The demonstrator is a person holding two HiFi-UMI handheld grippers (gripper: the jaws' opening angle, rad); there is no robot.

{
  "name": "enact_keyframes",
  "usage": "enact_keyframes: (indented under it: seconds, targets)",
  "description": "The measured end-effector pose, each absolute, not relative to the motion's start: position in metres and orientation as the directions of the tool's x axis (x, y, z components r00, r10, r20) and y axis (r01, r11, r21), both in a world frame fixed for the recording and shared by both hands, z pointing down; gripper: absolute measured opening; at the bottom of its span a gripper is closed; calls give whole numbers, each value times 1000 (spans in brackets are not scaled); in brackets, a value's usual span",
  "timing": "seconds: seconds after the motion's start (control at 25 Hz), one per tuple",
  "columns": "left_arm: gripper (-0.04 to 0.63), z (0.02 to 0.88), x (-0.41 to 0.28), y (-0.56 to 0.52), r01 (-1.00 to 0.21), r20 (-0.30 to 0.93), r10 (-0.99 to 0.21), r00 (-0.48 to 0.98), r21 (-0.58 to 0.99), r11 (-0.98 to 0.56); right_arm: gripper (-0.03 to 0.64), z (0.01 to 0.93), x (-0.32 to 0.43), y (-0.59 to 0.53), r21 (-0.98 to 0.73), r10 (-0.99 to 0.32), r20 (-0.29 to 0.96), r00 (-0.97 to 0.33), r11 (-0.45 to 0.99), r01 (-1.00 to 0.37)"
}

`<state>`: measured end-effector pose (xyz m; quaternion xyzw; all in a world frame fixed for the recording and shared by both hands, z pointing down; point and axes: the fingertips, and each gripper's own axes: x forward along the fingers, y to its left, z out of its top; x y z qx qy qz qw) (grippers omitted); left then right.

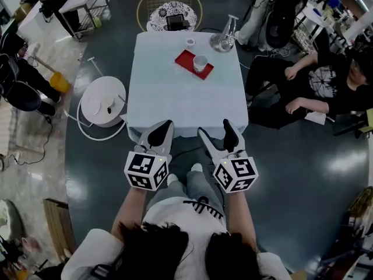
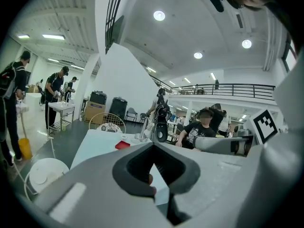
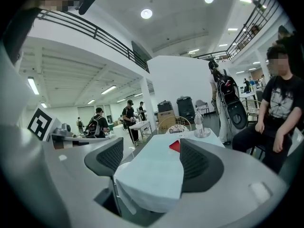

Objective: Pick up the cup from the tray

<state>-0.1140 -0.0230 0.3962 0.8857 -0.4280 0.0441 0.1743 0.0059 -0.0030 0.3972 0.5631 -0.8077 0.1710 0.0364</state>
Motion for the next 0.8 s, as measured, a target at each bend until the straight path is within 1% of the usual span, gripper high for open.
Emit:
enact_keyframes:
  seconds: [0.16, 0.4, 0.64, 0.8]
  targets:
    - [0, 403, -112, -48, -778, 238, -743, 626, 265, -570, 387, 403, 11, -34, -248, -899, 247, -362, 302, -920]
    - [0, 403, -104, -94, -798, 222, -771, 597, 260, -543, 401, 406, 25, -96, -220, -901, 236, -364, 316, -923]
    - [0, 410, -83, -142, -818, 266, -775, 573, 232, -525, 408, 421, 47, -154, -204, -887, 283, -364, 315, -927]
    - [0, 414, -71, -172, -824, 277, -778, 564, 257, -506, 420, 430, 54, -185, -207, -871, 311, -380, 328, -922]
